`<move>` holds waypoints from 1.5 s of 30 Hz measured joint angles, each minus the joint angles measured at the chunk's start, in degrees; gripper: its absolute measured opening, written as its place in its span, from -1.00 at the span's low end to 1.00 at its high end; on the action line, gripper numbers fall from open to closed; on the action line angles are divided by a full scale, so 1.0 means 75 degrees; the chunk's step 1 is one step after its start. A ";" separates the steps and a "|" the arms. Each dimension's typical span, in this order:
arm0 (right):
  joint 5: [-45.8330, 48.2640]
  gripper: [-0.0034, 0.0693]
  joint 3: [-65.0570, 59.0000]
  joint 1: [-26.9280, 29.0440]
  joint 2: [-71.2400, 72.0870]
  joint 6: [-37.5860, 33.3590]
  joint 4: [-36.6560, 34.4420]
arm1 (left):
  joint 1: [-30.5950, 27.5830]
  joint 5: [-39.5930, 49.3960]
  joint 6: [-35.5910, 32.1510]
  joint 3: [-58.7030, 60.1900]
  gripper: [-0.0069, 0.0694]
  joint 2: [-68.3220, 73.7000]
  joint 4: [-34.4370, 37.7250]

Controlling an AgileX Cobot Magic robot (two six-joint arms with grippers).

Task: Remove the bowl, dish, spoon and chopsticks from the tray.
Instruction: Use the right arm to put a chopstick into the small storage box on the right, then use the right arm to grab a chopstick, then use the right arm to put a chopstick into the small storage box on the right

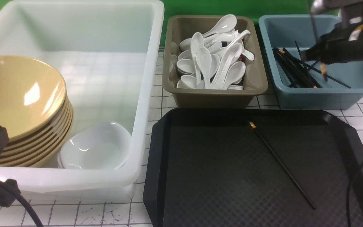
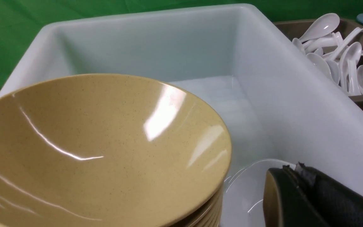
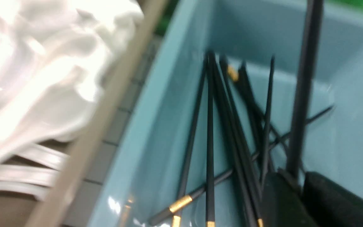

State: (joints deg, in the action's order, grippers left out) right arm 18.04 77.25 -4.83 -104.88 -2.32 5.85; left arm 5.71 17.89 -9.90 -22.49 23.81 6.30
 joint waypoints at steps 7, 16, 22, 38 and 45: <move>0.3717 0.07 0.1490 -0.0456 -0.0259 -0.0241 -0.0188 | 0.0000 0.0024 0.0000 -0.0004 -0.85 0.0000 0.0000; 0.4265 0.06 -0.0301 -0.2245 -0.0165 -0.0863 -0.0890 | 0.0000 -0.0299 0.0000 0.0183 -0.85 0.0000 -0.0021; 0.3585 0.01 -0.0423 -0.2333 -0.0894 -0.0656 -0.0780 | 0.0000 -0.0353 0.0000 0.0183 -0.85 0.0000 -0.0021; 0.2109 -0.71 -0.0474 -0.2477 0.1566 -0.1579 -0.0552 | 0.0000 -0.0426 0.0000 0.0183 -0.85 0.0000 -0.0021; -0.2164 -0.61 -0.0325 -0.0809 0.0762 -0.1159 -0.0267 | 0.0000 -0.0448 0.0000 0.0183 -0.85 0.0000 -0.0021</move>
State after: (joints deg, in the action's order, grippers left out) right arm 1.81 74.82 -10.90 -99.17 -11.01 3.84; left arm 5.71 14.53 -9.90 -21.12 23.81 6.14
